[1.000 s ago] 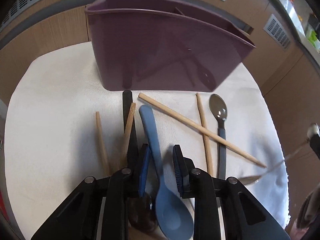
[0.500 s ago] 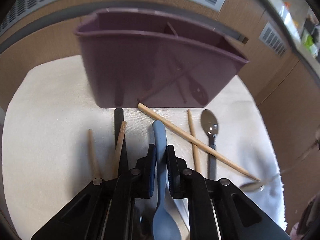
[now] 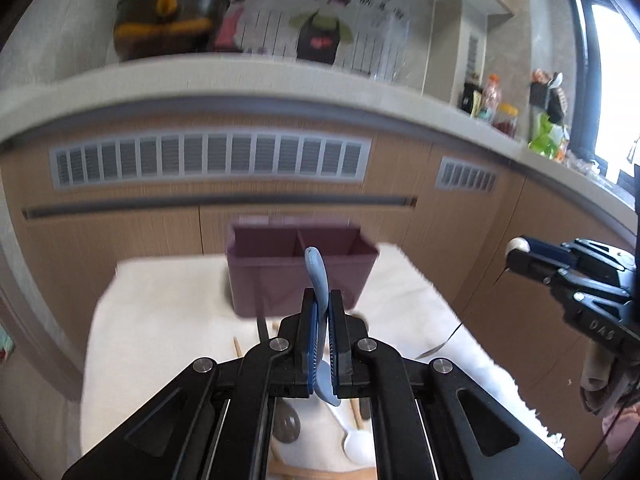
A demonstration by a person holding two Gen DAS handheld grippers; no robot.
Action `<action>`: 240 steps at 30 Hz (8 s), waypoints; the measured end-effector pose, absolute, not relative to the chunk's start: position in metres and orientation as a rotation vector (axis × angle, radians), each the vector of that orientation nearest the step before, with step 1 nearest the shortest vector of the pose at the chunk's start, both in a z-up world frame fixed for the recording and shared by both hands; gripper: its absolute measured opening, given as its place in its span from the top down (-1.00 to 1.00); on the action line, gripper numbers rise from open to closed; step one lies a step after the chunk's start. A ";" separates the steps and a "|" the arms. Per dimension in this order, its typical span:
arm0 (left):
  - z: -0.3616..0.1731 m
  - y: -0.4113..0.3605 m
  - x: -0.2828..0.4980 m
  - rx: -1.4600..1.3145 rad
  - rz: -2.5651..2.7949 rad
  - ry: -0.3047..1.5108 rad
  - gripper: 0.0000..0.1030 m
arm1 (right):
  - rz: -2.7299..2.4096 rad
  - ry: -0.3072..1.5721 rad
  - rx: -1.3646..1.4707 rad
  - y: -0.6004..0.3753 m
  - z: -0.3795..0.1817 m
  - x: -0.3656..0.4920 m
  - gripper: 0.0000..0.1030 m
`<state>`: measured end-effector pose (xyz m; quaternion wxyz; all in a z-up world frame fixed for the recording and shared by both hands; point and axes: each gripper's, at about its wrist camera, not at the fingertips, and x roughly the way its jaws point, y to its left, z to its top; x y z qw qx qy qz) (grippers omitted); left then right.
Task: Organize utensils
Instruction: 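Lift both held spoons and carry them over the maroon caddy, then lower both spoons into the caddy and open both tools, then grasp a wooden chopstick upright with the right tool, then grasp another wooden chopstick with the left tool while the right tool holds its chopstick, then lift both chopsticks and carry them over the maroon caddy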
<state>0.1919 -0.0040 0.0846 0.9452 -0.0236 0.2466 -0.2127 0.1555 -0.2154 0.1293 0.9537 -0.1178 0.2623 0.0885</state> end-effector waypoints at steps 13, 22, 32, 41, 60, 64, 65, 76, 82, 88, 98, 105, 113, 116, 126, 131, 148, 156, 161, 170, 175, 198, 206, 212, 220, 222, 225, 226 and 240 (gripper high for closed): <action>0.215 -0.022 0.259 0.099 -0.373 0.309 0.91 | 0.106 0.368 -0.360 -0.195 0.250 0.234 0.60; 0.152 -0.032 0.343 0.093 -0.377 0.447 0.91 | 0.102 0.521 -0.404 -0.181 0.185 0.324 0.60; 0.066 -0.031 0.398 0.001 -0.402 0.638 0.79 | 0.186 0.762 -0.310 -0.189 0.088 0.374 0.59; 0.065 -0.009 0.366 -0.070 -0.337 0.583 -0.40 | 0.168 0.697 -0.193 -0.216 0.097 0.337 -0.49; -0.022 0.045 0.235 -0.108 -0.237 0.797 -1.00 | 0.379 0.915 -0.257 -0.176 0.008 0.239 0.07; -0.034 0.060 0.224 -0.129 -0.217 0.815 -1.00 | 0.417 0.966 -0.267 -0.160 -0.010 0.256 0.39; -0.037 0.062 0.223 -0.125 -0.216 0.821 -1.00 | 0.417 0.977 -0.266 -0.156 -0.014 0.262 0.44; -0.053 0.046 0.224 -0.037 -0.302 0.862 -1.00 | 0.412 1.063 -0.270 -0.139 -0.039 0.286 0.87; -0.058 0.026 0.238 0.028 -0.332 0.931 -1.00 | 0.408 1.068 -0.152 -0.175 -0.025 0.262 0.87; -0.047 0.007 0.256 0.050 -0.427 0.939 0.02 | 0.390 1.040 -0.046 -0.216 -0.007 0.234 0.87; -0.059 -0.030 0.297 0.142 -0.445 1.073 0.49 | 0.373 1.003 0.041 -0.244 -0.003 0.214 0.87; -0.064 -0.030 0.309 0.091 -0.443 1.124 0.69 | 0.372 0.994 0.075 -0.245 -0.007 0.213 0.87; -0.046 -0.008 0.277 0.014 -0.440 1.023 0.75 | 0.367 0.963 0.070 -0.241 0.005 0.206 0.87; -0.038 -0.004 0.260 0.007 -0.440 0.973 0.76 | 0.358 0.946 0.053 -0.238 0.012 0.201 0.87; 0.009 0.015 0.218 -0.089 -0.457 0.792 0.76 | 0.359 0.893 0.024 -0.227 0.036 0.190 0.87; 0.040 0.016 0.196 -0.106 -0.482 0.685 0.76 | 0.360 0.864 0.015 -0.223 0.045 0.185 0.87; -0.007 -0.021 0.202 -0.003 -0.458 0.915 0.73 | 0.361 0.913 0.012 -0.218 0.032 0.180 0.87; -0.019 -0.035 0.221 0.021 -0.461 0.955 0.74 | 0.338 0.963 0.048 -0.226 0.012 0.187 0.87; -0.011 -0.049 0.228 0.059 -0.508 0.919 0.74 | 0.341 0.948 0.045 -0.226 0.015 0.187 0.87; -0.048 -0.098 0.274 0.313 -0.543 1.117 0.71 | 0.347 0.942 0.051 -0.229 0.015 0.182 0.87; -0.060 -0.111 0.296 0.354 -0.537 1.151 0.71 | 0.347 0.955 0.064 -0.236 0.008 0.183 0.86; -0.034 -0.035 0.242 0.009 -0.451 0.943 0.89 | 0.366 1.099 0.057 -0.219 -0.018 0.222 0.63; 0.003 0.007 0.223 -0.105 -0.428 0.797 0.89 | 0.306 1.194 -0.020 -0.196 -0.042 0.250 0.60; 0.020 0.023 0.215 -0.160 -0.424 0.718 0.89 | 0.294 1.151 -0.131 -0.181 -0.036 0.246 0.88; 0.059 0.028 0.193 -0.214 -0.434 0.586 0.89 | 0.307 0.923 0.017 -0.216 0.040 0.197 0.88; 0.084 0.027 0.191 -0.216 -0.455 0.531 0.89 | 0.309 0.821 0.021 -0.216 0.076 0.185 0.88; 0.131 0.026 0.189 -0.214 -0.471 0.416 0.89 | 0.311 0.641 0.016 -0.216 0.143 0.178 0.88; 0.147 0.024 0.188 -0.208 -0.476 0.376 0.89 | 0.314 0.597 0.006 -0.212 0.158 0.180 0.88; 0.215 0.014 0.286 -0.228 -0.367 0.093 0.89 | 0.259 0.075 0.010 -0.201 0.265 0.258 0.87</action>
